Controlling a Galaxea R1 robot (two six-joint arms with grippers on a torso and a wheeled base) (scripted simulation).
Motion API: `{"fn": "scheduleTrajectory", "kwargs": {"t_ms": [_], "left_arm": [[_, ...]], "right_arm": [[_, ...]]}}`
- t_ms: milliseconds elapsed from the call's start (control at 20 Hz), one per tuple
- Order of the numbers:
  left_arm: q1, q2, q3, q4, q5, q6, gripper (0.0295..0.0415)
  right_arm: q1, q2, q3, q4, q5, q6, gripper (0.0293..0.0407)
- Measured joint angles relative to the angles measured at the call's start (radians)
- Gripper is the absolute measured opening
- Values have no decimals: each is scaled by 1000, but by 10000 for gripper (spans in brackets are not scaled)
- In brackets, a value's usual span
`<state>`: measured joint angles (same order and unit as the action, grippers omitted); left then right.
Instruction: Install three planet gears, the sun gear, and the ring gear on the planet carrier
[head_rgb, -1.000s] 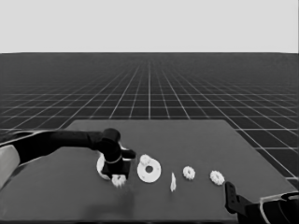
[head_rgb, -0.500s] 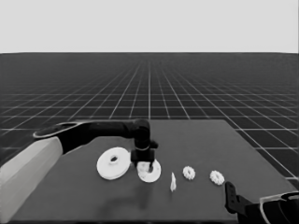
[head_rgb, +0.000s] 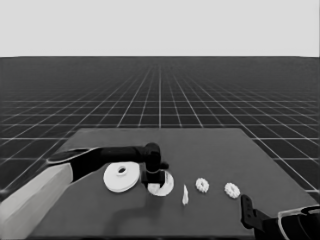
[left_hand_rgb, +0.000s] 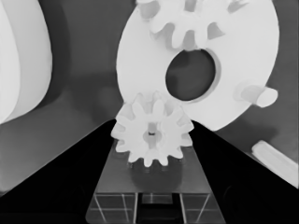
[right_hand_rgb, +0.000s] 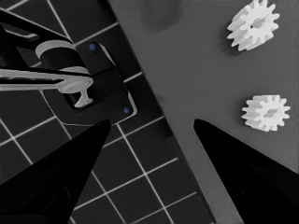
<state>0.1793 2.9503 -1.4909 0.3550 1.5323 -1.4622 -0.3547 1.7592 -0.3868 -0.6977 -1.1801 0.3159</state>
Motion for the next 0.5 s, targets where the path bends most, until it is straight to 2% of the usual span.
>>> {"fn": "scheduleTrajectory", "kwargs": {"t_ms": [100, 200, 250, 500], "left_arm": [[1, 0, -1, 1, -1, 1, 312], [2, 0, -2, 2, -1, 1, 372], [2, 0, -2, 2, -1, 1, 381], [2, 0, -2, 2, -1, 1, 385]], "right_arm": [[0, 0, 0, 0, 0, 0, 385], [0, 0, 0, 0, 0, 0, 385], [0, 0, 0, 0, 0, 0, 385], [0, 0, 0, 0, 0, 0, 385]]}}
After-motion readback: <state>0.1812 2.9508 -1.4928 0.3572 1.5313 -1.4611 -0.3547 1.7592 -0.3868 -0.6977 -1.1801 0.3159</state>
